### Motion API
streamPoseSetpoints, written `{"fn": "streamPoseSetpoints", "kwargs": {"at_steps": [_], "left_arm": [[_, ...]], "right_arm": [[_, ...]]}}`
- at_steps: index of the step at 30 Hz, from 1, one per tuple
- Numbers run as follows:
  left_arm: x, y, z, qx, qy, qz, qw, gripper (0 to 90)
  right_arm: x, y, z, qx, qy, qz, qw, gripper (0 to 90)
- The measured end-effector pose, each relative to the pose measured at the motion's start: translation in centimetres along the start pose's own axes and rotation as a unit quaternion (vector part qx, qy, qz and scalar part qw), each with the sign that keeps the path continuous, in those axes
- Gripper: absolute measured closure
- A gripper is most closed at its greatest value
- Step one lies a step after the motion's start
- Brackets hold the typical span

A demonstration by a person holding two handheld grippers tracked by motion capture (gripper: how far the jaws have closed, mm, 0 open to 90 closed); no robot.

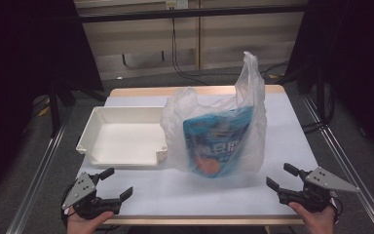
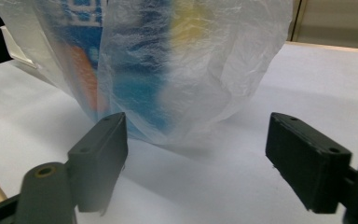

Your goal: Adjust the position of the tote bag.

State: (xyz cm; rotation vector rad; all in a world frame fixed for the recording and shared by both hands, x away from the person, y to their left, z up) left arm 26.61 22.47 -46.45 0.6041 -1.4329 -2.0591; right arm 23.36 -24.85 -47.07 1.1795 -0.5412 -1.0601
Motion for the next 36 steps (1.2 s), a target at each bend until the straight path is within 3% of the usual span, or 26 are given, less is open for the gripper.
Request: {"fn": "streamPoseSetpoints", "kwargs": {"at_steps": [4, 6, 9, 18, 22, 26, 31, 36], "left_arm": [[0.1, -0.1, 0.2, -0.004, -0.004, 0.000, 1.0000, 14.1], [0.0, -0.3, 0.3, -0.016, 0.008, 0.003, 0.9998, 15.2], [-0.1, -0.3, 0.3, -0.019, 0.008, 0.004, 0.9998, 15.8], [0.6, 0.2, -0.5, -0.020, -0.009, -0.001, 0.9998, 21.8], [0.8, 0.4, -0.6, -0.024, -0.011, -0.003, 0.9996, 25.5], [1.4, 0.8, -0.6, -0.028, -0.028, -0.004, 0.9992, 27.1], [1.6, 1.6, -0.9, -0.026, -0.042, 0.011, 0.9987, 30.1], [2.0, 3.0, -1.3, -0.028, -0.055, -0.009, 0.9980, 33.5]], "right_arm": [[-0.3, 0.0, -0.2, -0.008, 0.016, 0.001, 0.9998, 26.6], [-0.4, -0.3, -0.4, -0.019, 0.022, 0.002, 0.9996, 29.1], [-0.7, -0.3, -0.4, -0.023, 0.026, 0.007, 0.9994, 31.9], [-0.7, 0.0, -0.7, -0.026, 0.043, 0.007, 0.9987, 43.6], [-1.0, 0.0, -0.8, -0.038, 0.066, 0.009, 0.9971, 46.5], [-1.2, 0.2, -0.7, -0.041, 0.075, 0.013, 0.9963, 51.1], [-1.1, 1.1, -0.6, -0.036, 0.083, 0.013, 0.9958, 54.9], [-1.3, 2.3, -0.9, -0.038, 0.095, 0.021, 0.9945, 57.5]]}}
Point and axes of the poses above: each handheld gripper's, and its own axes: z roughly backward along the jaws, y roughly out of its top, x roughly to its right, the point moved 8 cm from there along -z, roughly forward along the jaws, and after that the axes turned 4 degrees about -z, right-handed, at the moved point
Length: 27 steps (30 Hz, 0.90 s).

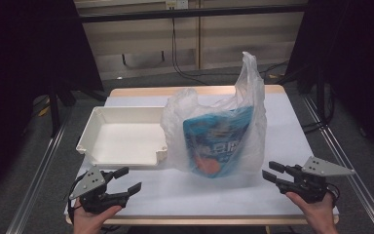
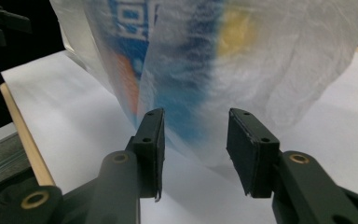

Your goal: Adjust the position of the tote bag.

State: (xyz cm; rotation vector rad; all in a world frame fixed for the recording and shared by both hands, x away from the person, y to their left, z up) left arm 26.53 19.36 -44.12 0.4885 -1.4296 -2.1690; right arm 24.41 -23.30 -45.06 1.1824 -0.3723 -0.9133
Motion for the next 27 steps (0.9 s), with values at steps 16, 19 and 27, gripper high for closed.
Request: {"fn": "streamPoseSetpoints", "kwargs": {"at_steps": [16, 19, 27], "left_arm": [[-0.7, 3.4, -2.3, 0.008, -0.024, 0.000, 0.9997, 42.1], [-1.3, 3.8, -2.7, 0.007, -0.028, 0.002, 0.9996, 42.2], [-2.0, 5.0, -2.8, 0.015, -0.032, 0.001, 0.9994, 42.4]], "right_arm": [[0.0, 3.2, -0.9, 0.002, 0.037, 0.020, 0.9991, 66.6], [0.1, 4.7, -0.8, 0.011, 0.038, 0.023, 0.9990, 66.9], [0.8, 7.1, 0.1, 0.024, 0.036, 0.022, 0.9988, 65.9]]}}
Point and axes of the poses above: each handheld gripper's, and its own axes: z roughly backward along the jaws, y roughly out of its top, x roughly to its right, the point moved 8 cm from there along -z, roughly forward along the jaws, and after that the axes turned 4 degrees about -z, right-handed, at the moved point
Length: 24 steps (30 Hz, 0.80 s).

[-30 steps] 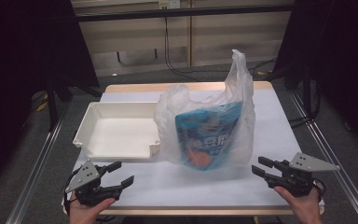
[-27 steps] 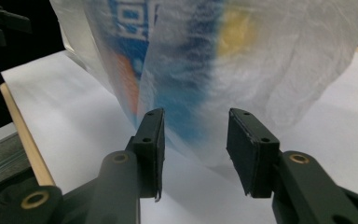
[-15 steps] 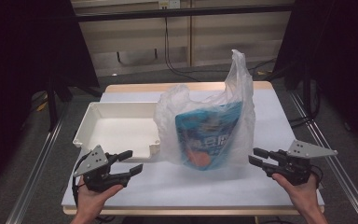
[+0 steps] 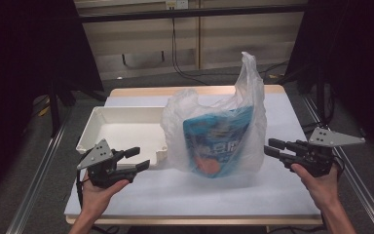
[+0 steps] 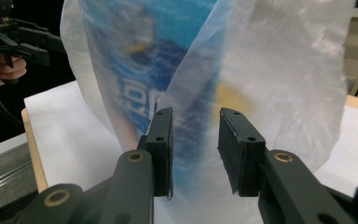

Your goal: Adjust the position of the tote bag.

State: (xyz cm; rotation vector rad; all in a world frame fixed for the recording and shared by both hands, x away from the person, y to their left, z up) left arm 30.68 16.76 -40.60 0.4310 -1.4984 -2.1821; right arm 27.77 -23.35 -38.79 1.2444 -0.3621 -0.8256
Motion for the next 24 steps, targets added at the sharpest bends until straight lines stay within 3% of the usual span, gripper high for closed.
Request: {"fn": "streamPoseSetpoints", "kwargs": {"at_steps": [4, 13, 16, 21, 24], "left_arm": [[-0.6, 0.6, -0.3, 0.004, 0.006, 0.000, 1.0000, 42.6], [-1.4, 2.9, -1.1, 0.032, -0.012, 0.011, 0.9994, 47.4], [-1.8, 3.6, -1.6, 0.029, -0.006, -0.001, 0.9996, 47.4], [-2.2, 4.4, -1.8, 0.026, -0.008, -0.006, 0.9996, 47.4], [-2.6, 5.8, -2.0, 0.041, -0.013, -0.009, 0.9990, 47.5]], "right_arm": [[0.4, 1.3, 0.3, 0.011, -0.001, 0.003, 0.9999, 65.0], [1.2, 3.8, -0.5, 0.012, 0.000, 0.014, 0.9998, 63.9], [1.4, 4.7, -0.7, 0.017, 0.003, 0.016, 0.9997, 63.4], [2.1, 6.0, -0.7, 0.026, 0.001, 0.015, 0.9996, 60.7], [2.9, 7.2, -1.1, 0.027, -0.005, 0.013, 0.9996, 58.1]]}}
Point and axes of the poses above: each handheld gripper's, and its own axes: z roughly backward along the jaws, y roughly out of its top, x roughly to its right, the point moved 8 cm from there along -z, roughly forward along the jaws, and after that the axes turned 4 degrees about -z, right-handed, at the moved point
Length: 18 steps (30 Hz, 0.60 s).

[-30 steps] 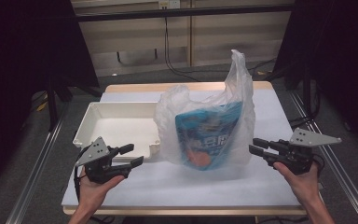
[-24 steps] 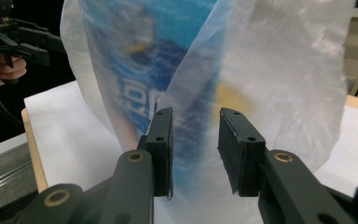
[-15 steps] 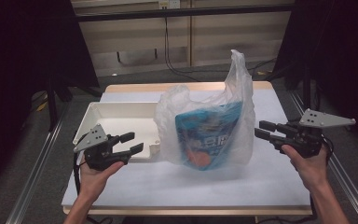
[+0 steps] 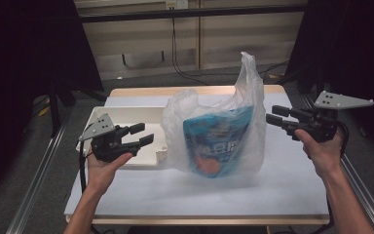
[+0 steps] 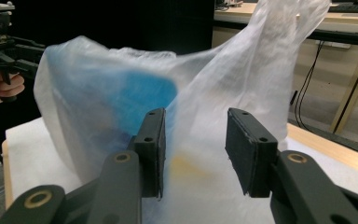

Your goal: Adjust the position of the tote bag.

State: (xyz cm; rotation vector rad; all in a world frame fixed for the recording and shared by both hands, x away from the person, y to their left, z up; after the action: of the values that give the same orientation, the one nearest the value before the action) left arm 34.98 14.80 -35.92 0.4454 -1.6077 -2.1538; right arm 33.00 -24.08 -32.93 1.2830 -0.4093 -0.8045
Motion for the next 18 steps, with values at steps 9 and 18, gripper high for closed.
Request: {"fn": "streamPoseSetpoints", "kwargs": {"at_steps": [9, 18], "left_arm": [[-1.1, 2.2, -1.3, 0.003, -0.004, -0.005, 1.0000, 46.0], [-2.4, 3.5, -3.0, -0.002, -0.003, -0.006, 1.0000, 42.7]], "right_arm": [[1.6, 3.0, -1.7, 0.000, -0.002, 0.000, 1.0000, 55.0], [3.3, 6.1, -4.7, -0.010, -0.013, 0.001, 0.9999, 46.2]]}}
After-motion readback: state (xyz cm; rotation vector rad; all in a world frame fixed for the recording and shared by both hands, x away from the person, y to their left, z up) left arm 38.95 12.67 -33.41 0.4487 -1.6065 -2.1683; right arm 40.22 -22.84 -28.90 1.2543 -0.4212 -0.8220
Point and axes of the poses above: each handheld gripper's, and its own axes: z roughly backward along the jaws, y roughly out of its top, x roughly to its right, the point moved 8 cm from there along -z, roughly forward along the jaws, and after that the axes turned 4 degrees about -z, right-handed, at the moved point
